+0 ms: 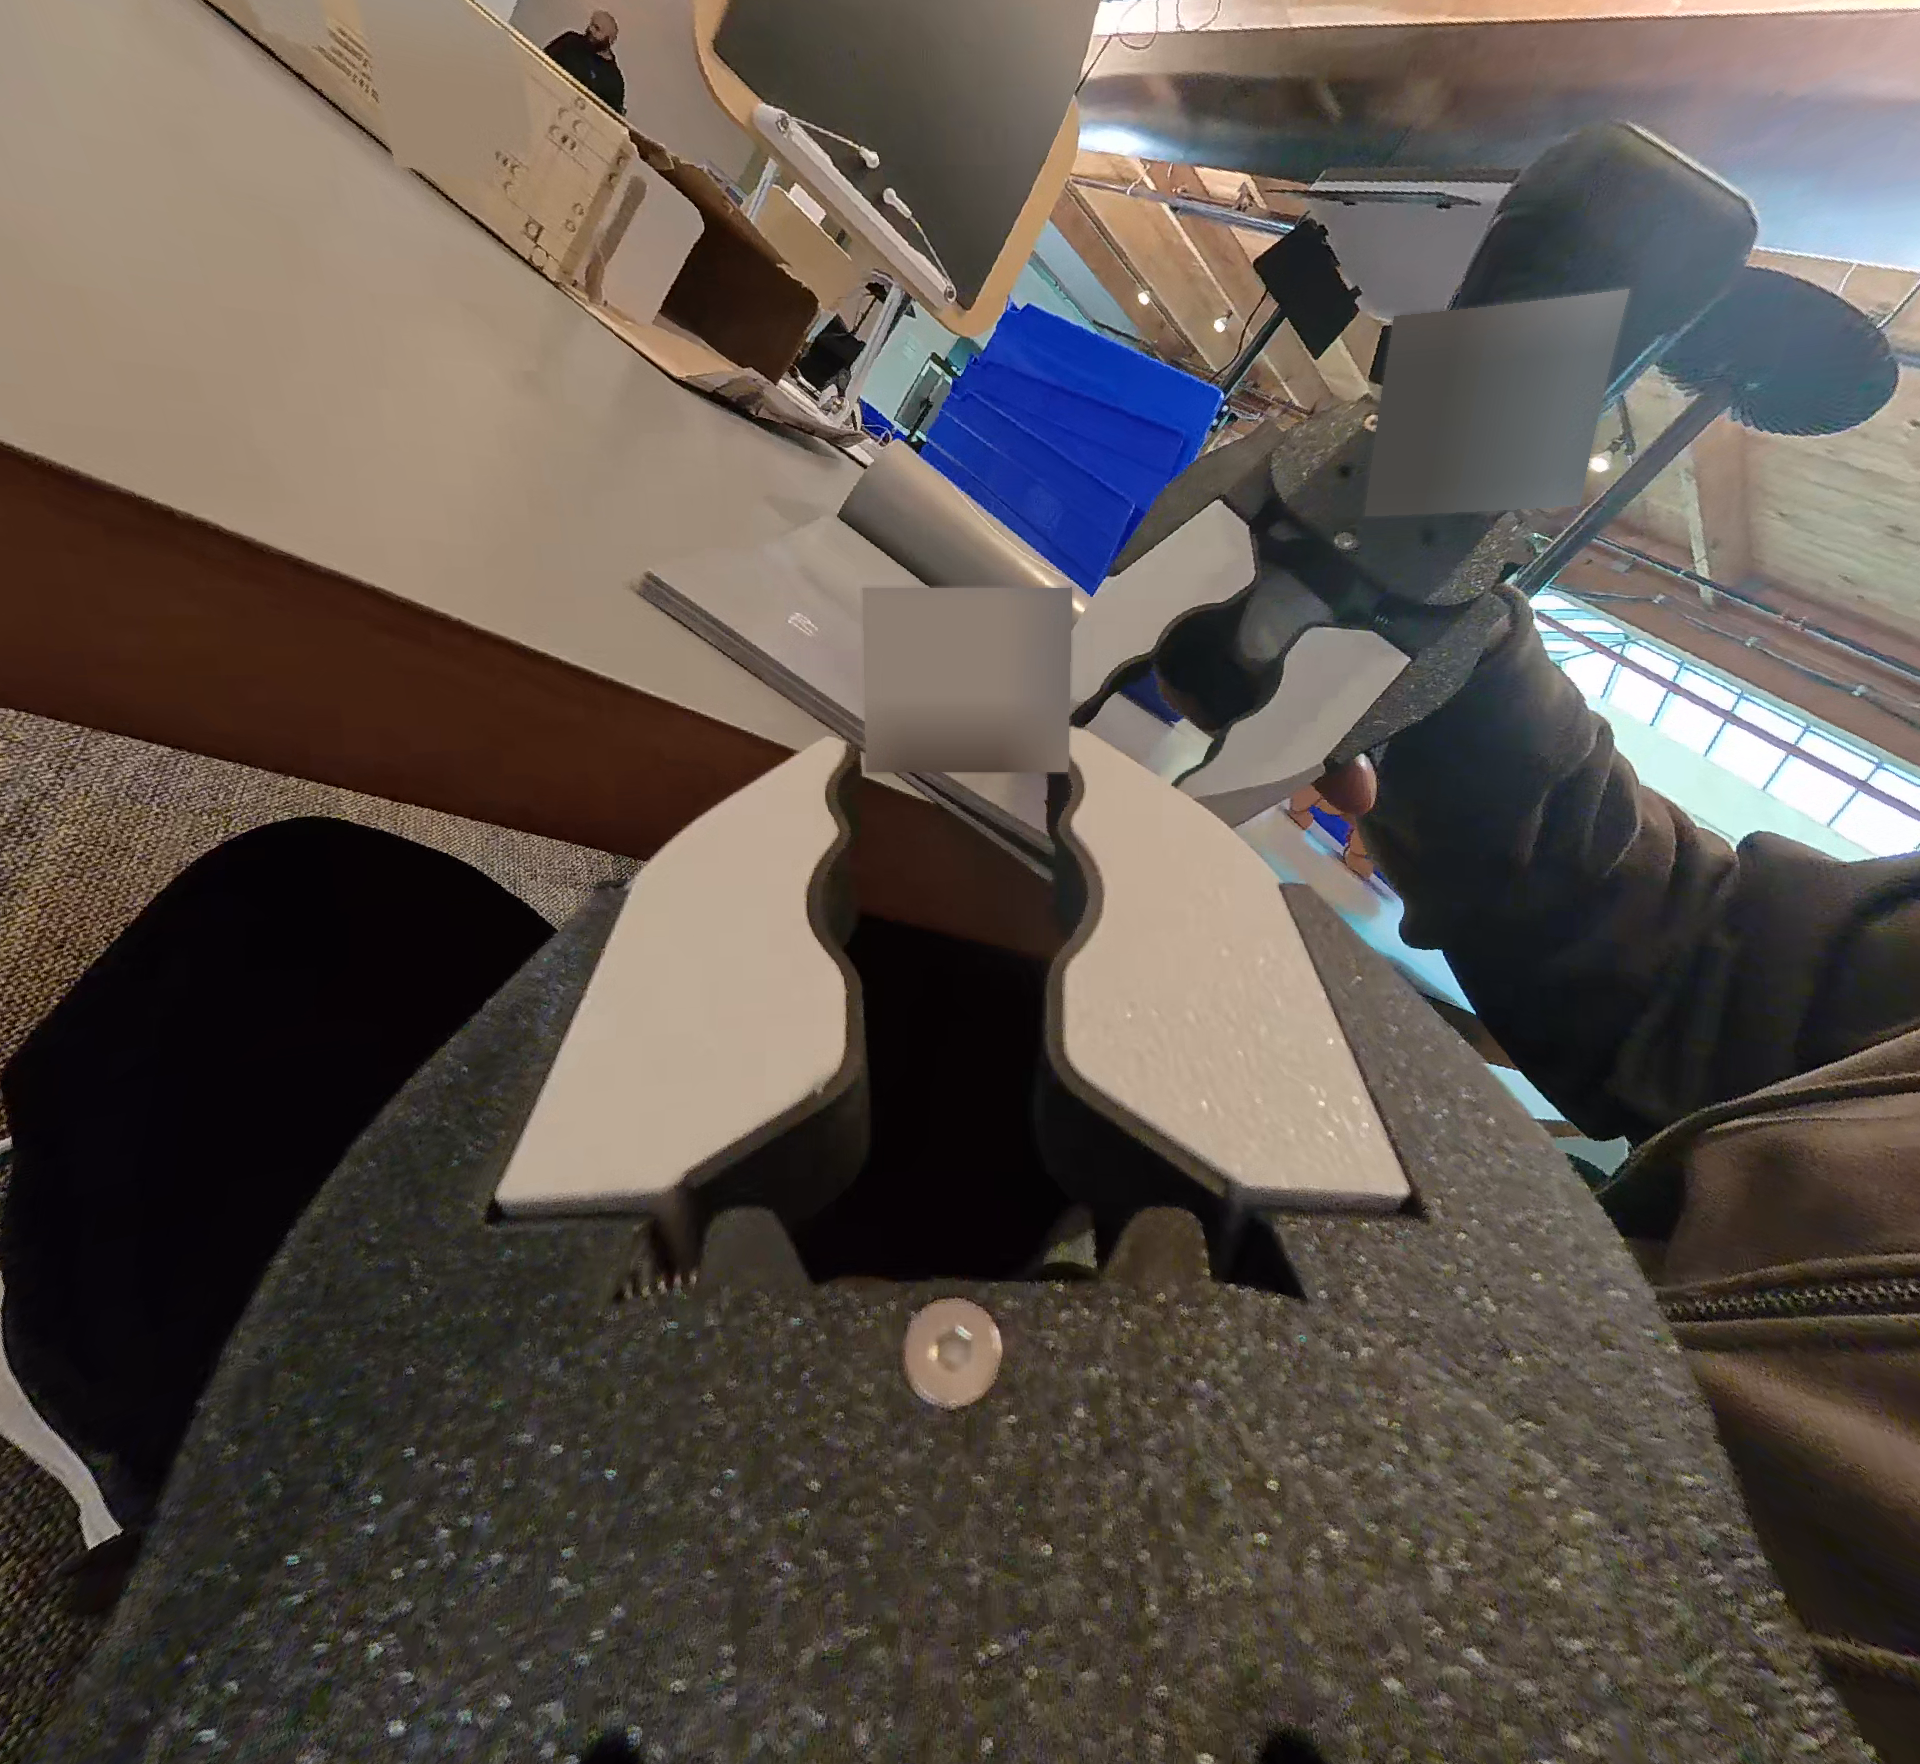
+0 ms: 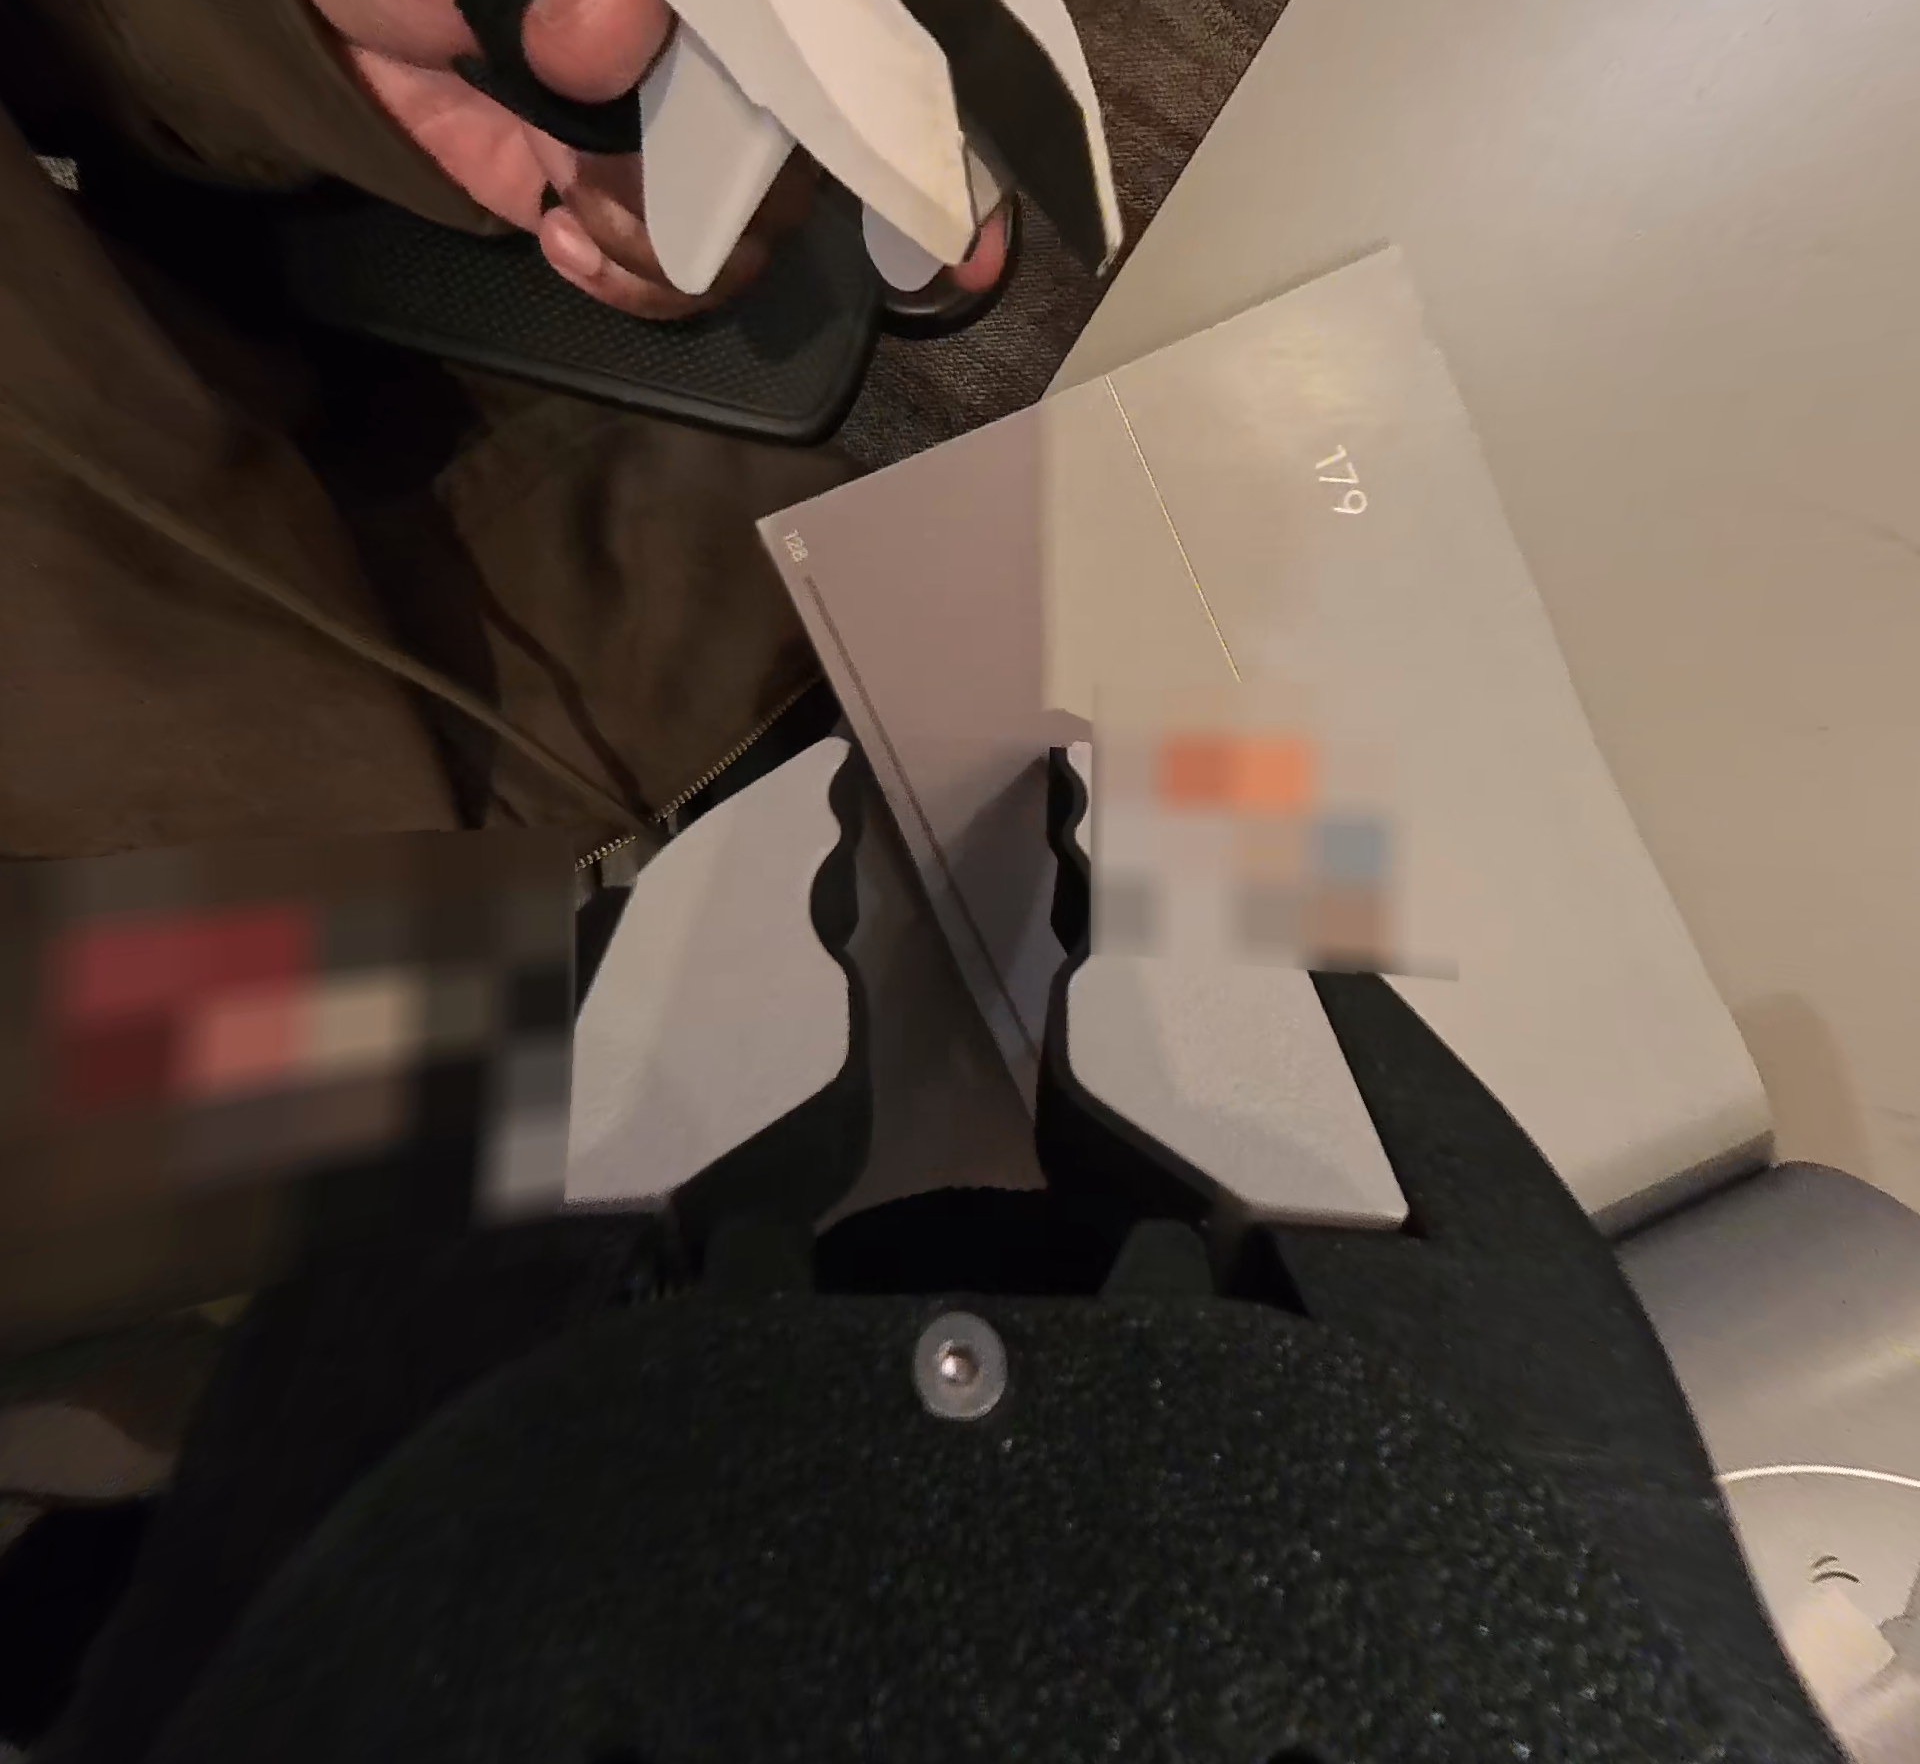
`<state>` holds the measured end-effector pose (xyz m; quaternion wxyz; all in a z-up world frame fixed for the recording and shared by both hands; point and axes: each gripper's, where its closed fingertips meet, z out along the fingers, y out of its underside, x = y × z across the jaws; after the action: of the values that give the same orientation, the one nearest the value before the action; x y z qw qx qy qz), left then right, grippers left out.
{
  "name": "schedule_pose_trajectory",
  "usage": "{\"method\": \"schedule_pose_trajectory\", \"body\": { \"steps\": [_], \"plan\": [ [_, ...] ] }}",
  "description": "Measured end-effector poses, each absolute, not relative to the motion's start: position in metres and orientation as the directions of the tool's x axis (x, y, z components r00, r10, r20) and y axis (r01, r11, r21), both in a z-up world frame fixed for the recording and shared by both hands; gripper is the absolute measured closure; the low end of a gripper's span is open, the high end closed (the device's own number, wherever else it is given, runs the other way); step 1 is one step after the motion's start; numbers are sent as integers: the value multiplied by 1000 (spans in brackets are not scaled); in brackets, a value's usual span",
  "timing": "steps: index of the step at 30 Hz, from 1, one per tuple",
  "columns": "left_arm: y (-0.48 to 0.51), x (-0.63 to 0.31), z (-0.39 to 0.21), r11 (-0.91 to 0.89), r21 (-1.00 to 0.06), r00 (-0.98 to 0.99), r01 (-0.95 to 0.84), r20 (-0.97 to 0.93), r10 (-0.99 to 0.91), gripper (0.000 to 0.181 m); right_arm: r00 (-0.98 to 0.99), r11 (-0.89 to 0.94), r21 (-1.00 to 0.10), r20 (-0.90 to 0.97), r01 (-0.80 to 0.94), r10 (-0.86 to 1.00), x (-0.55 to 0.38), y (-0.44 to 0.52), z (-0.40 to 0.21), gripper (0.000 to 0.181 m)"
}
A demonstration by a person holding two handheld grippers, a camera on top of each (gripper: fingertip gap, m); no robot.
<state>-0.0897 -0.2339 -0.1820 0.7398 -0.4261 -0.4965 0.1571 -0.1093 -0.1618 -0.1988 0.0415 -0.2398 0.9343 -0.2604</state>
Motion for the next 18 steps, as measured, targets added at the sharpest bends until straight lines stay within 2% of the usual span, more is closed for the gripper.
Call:
{"method": "schedule_pose_trajectory", "body": {
  "steps": [5, 15, 18],
  "plan": [
    [-232, -89, -182, 575, -795, 461, 190, 590, 663, 147, -895, 745, -539, 37, -393, -445, -112, -164, -195, 163],
    [-224, -88, -180, 541, -818, 492, 195, 559, 667, 147, -925, 731, -619, -17, -287, -378, -121, -168, -183, 166],
    [-220, -87, -177, 514, -839, 507, 181, 527, 682, 147, -934, 722, -640, -17, -264, -357, -124, -170, -180, 172]
  ]
}}
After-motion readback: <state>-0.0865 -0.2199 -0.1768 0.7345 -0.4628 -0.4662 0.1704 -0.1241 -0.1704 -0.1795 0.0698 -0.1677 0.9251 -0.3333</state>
